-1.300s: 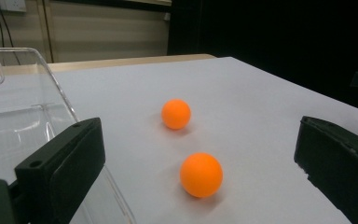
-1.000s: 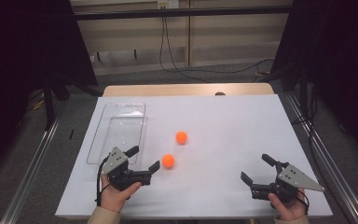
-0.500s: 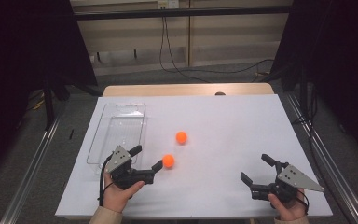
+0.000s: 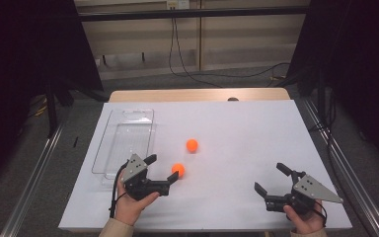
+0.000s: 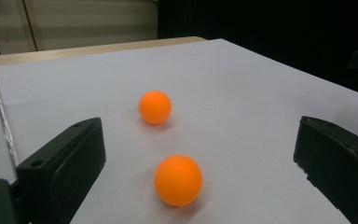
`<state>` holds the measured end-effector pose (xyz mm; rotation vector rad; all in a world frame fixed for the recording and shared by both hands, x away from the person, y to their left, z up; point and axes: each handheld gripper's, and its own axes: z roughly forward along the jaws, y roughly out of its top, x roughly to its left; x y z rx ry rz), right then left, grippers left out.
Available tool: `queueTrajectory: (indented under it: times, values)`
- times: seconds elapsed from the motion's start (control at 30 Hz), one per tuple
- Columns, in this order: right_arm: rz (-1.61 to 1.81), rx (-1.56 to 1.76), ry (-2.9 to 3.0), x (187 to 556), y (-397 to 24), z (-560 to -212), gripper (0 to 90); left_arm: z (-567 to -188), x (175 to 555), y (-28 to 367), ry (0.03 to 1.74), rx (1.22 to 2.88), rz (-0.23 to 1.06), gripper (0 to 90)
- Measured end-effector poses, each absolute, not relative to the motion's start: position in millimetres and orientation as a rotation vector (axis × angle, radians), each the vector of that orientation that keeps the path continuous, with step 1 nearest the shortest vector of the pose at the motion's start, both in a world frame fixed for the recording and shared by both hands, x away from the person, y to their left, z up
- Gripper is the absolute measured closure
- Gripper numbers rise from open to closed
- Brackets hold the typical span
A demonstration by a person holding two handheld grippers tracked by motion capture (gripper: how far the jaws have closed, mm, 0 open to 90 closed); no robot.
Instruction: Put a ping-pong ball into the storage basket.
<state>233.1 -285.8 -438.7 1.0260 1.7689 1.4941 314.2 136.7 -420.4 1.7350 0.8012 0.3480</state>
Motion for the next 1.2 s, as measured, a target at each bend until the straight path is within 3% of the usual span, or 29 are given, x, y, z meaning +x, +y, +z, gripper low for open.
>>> queueTrajectory:
  times: [1.2]
  values:
    - [1.5, 1.021, 1.771, 233, -285, -438, 2.0, -428, 318, 110, 0.806, 1.811, 0.322, 2.8]
